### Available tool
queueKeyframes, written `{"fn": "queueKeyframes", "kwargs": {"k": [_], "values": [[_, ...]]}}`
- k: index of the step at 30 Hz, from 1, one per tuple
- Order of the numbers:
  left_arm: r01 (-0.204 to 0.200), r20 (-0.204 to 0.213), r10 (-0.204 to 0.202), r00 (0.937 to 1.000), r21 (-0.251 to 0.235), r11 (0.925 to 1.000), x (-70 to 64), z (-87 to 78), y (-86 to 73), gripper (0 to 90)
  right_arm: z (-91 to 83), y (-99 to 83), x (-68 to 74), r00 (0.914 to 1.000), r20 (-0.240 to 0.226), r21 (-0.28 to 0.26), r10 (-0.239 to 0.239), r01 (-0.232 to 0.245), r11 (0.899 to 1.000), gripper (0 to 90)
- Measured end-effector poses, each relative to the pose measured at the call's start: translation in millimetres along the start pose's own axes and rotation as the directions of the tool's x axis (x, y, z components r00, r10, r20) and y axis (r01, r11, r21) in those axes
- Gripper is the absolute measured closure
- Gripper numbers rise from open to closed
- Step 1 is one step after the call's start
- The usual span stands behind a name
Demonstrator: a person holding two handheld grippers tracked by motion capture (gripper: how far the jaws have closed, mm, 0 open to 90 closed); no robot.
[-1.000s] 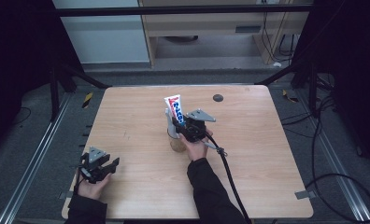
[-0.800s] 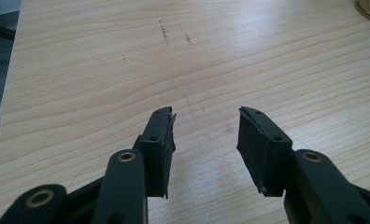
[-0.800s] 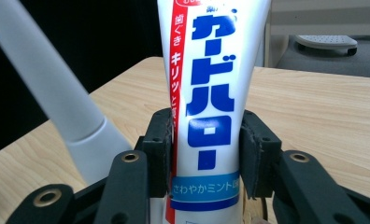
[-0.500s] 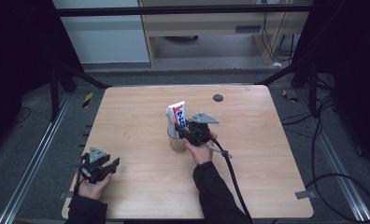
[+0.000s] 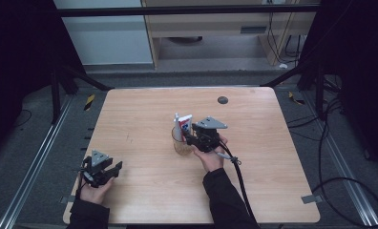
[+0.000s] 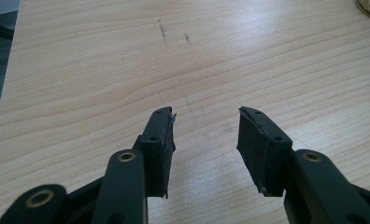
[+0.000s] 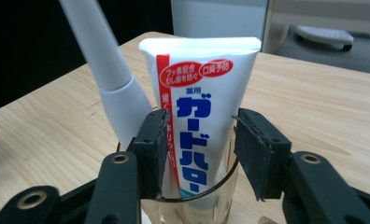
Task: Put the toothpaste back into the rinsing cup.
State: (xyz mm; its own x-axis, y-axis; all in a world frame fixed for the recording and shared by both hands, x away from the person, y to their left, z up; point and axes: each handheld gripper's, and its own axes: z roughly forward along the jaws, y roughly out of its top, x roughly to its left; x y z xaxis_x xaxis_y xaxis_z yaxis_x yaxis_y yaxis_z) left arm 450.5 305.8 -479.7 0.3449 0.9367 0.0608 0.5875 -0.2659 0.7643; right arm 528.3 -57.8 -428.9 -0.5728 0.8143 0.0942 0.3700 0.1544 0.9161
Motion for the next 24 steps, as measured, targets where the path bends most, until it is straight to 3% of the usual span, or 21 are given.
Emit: {"fn": "queueKeyframes", "kwargs": {"k": [5,12,19,24], "values": [[0.001,0.001,-0.001,1.0,0.002,1.0,0.2,0.1,-0.3,54.6,-14.8,0.7,-5.2,1.0,0.001,0.035,0.005,-0.005,0.999,44.7],[0.0,0.002,0.0,1.0,0.005,1.0,0.3,-0.4,-0.7,54.4,-45.2,-1.7,-23.8,0.999,0.015,0.064,0.041,-0.042,0.997,28.2],[0.002,0.003,-0.002,1.0,0.008,1.0,1.4,-0.8,-1.3,53.9,-66.8,-27.6,-48.1,0.9977,0.067,0.149,0.012,-0.022,0.989,16.3],[0.005,0.007,-0.005,1.0,0.011,0.9999,1.9,-0.3,-1.4,52.7,-89.0,-52.1,-66.6,0.9945,0.102,0.16,0.024,-0.04,0.986,14.5]]}}
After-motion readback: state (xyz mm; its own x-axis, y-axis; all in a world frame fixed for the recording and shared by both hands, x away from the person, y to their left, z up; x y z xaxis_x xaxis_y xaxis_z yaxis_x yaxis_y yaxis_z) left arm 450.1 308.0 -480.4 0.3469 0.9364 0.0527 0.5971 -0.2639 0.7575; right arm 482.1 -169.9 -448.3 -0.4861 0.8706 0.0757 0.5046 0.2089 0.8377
